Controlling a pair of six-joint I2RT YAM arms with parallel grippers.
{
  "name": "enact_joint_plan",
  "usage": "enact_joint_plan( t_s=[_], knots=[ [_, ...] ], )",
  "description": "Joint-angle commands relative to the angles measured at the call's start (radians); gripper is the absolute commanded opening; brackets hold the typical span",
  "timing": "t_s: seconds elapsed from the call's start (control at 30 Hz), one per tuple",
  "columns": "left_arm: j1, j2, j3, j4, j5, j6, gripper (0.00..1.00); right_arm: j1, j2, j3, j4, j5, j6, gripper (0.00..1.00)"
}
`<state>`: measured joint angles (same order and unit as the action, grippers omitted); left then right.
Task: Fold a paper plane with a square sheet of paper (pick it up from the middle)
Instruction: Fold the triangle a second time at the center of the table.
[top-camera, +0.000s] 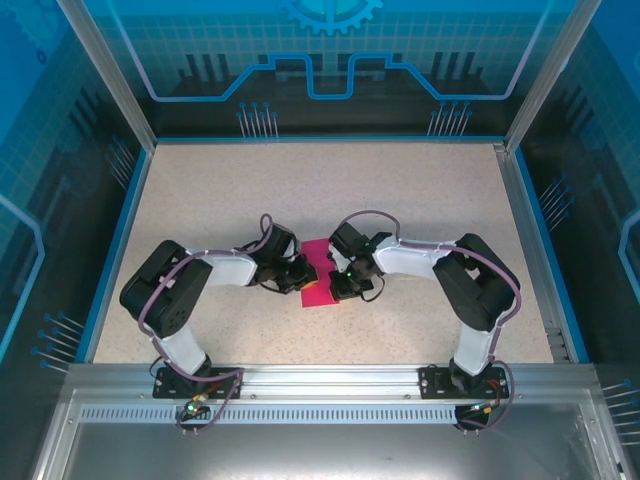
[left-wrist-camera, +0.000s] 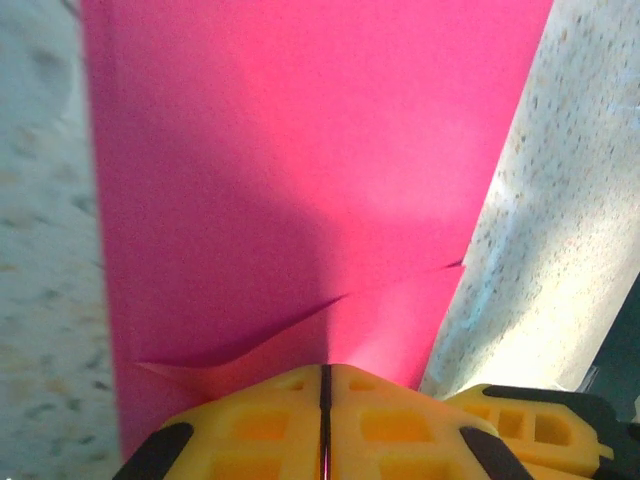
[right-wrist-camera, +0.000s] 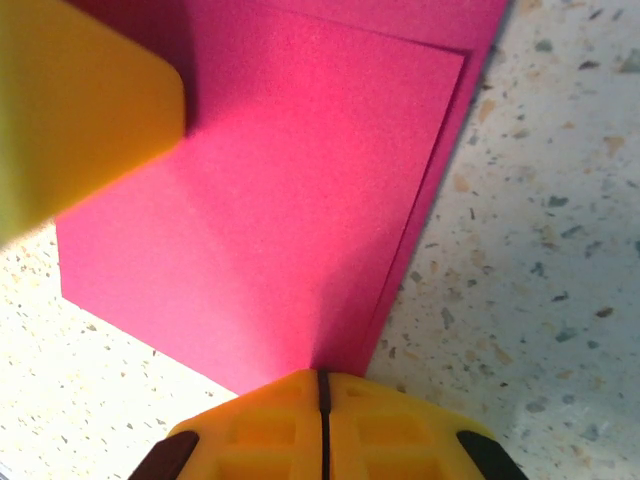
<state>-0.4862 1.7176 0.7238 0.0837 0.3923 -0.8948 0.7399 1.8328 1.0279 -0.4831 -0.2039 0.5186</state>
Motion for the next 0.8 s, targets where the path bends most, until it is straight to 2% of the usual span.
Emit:
enact_joint_plan(
  t_s=[0.0,0.27,0.5,0.57,0.67,0.77],
  knots=[
    [0.075,-0.008,-0.024,-0.100,-0.133,0.052,0.10,0.012,0.141,-0.087,-0.109,0.210,-0.011,0.07],
    [0.149,-0.012,-0.037,-0.108,-0.119,0.085,0.10,0.013,0.131,-0.080,-0.116,0.197,-0.006,0.07],
    [0.182,-0.058,0.012,-0.144,-0.090,0.127,0.12,0.012,0.071,-0.023,-0.076,0.100,0.018,0.10],
    [0.187,-0.081,0.046,-0.179,-0.087,0.145,0.16,0.004,0.035,0.009,-0.052,0.048,0.035,0.13],
    [0.195,-0.131,0.095,-0.247,-0.089,0.171,0.29,-0.013,-0.052,0.052,0.028,-0.044,0.075,0.19],
    [0.196,-0.177,0.106,-0.282,-0.086,0.174,0.38,-0.028,-0.109,0.076,0.060,-0.059,0.080,0.26]
  ],
)
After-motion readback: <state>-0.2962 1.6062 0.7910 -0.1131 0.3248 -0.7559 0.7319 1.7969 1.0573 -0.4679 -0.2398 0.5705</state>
